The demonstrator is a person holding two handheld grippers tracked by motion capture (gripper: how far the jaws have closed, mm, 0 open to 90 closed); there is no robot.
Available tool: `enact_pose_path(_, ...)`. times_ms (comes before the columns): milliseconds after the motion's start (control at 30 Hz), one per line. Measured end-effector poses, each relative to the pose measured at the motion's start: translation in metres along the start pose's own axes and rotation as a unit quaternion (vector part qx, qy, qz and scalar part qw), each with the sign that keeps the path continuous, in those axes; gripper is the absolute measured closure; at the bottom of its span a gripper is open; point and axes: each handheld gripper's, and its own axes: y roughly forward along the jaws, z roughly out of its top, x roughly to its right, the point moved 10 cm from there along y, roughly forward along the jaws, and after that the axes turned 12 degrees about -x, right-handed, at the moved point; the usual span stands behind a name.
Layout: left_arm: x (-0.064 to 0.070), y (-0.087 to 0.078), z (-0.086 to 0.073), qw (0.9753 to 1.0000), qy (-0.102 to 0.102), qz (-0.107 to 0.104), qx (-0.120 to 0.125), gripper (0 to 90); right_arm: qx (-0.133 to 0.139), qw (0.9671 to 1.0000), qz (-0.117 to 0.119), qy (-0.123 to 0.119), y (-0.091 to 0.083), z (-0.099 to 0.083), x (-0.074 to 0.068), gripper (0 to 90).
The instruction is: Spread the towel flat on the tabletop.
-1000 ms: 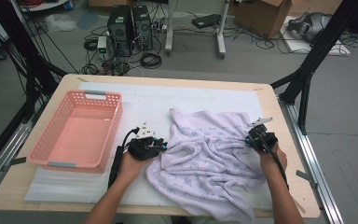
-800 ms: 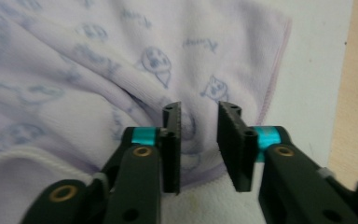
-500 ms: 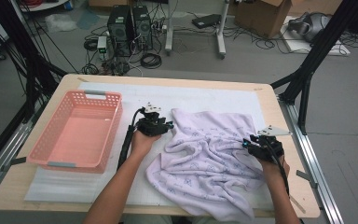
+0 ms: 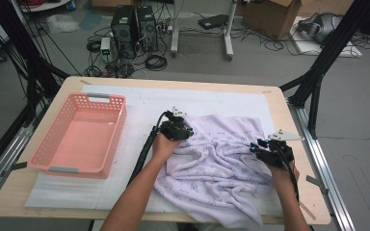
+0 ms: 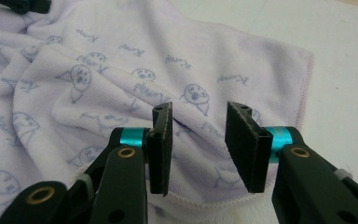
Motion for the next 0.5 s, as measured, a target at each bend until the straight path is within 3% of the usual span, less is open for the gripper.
enact_pose_path(33,0.003,0.000,0.001,0.9997,0.025,0.007,-0.002,81.6,0.000,1.0000,0.001,0.001,0.000,0.000,0.000,60.9)
enact_pose_path(100,0.004,-0.001,0.001,0.9990,0.040,0.021,-0.009,85.3,-0.001,1.0000,0.002,0.000,0.000,0.000,0.000,60.9)
enact_pose_path(167,-0.004,-0.004,0.000,0.9994,0.017,0.029,-0.013,86.1,-0.001,1.0000,0.002,-0.002,0.000,-0.001,-0.001,61.0)
enact_pose_path(233,-0.020,-0.010,-0.006,0.9987,-0.003,0.044,-0.023,86.4,-0.002,1.0000,0.003,0.001,0.000,-0.002,-0.001,61.0)
enact_pose_path(300,-0.040,-0.020,-0.011,0.9976,-0.030,0.060,-0.015,86.4,0.000,1.0000,0.003,0.001,0.000,-0.002,0.000,61.0)
enact_pose_path(500,-0.090,-0.051,-0.020,0.9897,-0.093,0.108,0.016,86.7,-0.002,1.0000,0.005,0.004,0.002,-0.002,-0.001,60.9)
